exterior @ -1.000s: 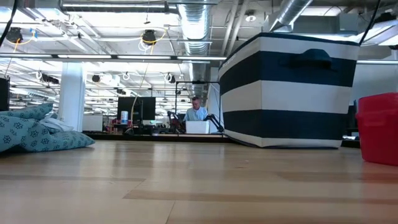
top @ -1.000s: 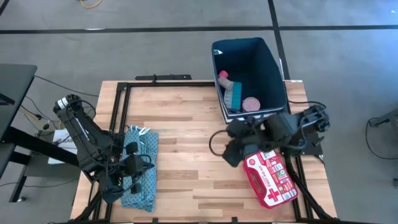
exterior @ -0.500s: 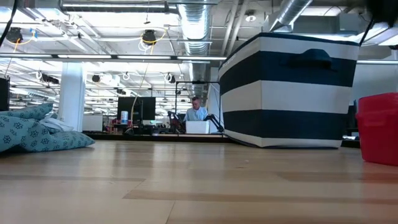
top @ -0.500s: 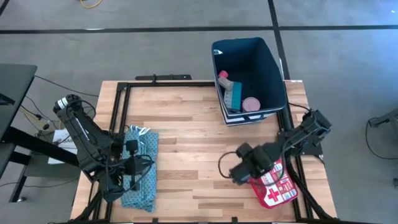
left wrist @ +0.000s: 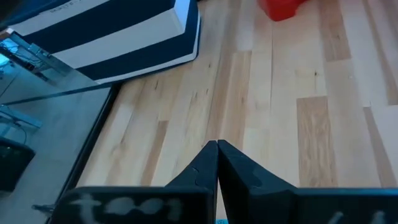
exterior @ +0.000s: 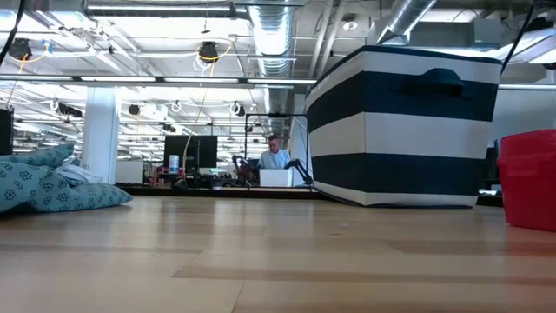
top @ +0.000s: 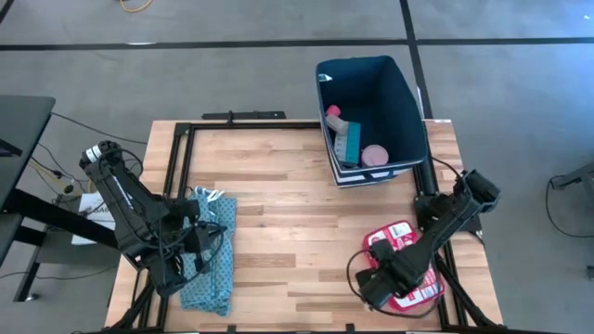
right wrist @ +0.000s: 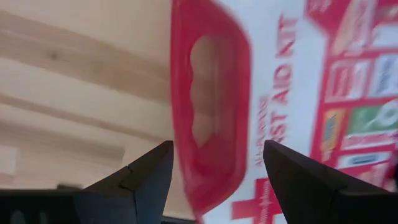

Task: Pick & place medical supplies in basket/bin
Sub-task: Put the red first aid kit into the blue bin

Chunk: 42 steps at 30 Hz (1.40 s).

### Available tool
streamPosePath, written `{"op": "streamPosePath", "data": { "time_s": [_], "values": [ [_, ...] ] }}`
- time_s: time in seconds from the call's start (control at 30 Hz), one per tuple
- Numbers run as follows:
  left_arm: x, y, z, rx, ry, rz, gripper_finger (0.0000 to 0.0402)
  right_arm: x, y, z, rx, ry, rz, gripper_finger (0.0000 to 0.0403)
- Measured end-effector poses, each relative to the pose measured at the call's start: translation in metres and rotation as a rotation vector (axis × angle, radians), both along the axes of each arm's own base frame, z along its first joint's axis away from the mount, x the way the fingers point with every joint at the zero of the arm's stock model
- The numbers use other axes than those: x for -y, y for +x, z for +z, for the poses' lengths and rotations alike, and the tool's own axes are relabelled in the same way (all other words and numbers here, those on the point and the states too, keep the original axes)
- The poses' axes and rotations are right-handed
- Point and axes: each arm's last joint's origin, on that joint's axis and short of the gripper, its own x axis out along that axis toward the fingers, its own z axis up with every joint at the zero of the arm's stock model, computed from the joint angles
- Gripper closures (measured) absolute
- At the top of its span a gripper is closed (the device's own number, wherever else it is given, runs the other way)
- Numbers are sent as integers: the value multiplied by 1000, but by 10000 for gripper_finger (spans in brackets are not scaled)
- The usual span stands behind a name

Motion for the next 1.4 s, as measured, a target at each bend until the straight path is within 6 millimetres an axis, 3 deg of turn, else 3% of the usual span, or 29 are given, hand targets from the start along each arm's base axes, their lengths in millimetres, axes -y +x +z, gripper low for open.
{"op": "streamPosePath", "data": {
  "time_s": [0.23,0.4,0.83,1.1,1.27,1.4],
  "values": [
    [-1,1,1,12,30,-2,401,-12,2,-16,90,84,-9,159],
    [-1,0,1,17,38,-1,401,-8,6,-34,-16,18,3,159],
    [-1,0,1,17,38,-2,401,-8,36,-102,-217,113,167,163],
    [-1,0,1,18,38,-1,402,-11,44,-95,-174,158,194,241],
    [-1,0,1,18,37,-1,401,-14,49,-75,-149,161,178,317],
    [-1,1,1,18,38,-1,401,-24,65,-52,16,148,241,355]
  ]
}}
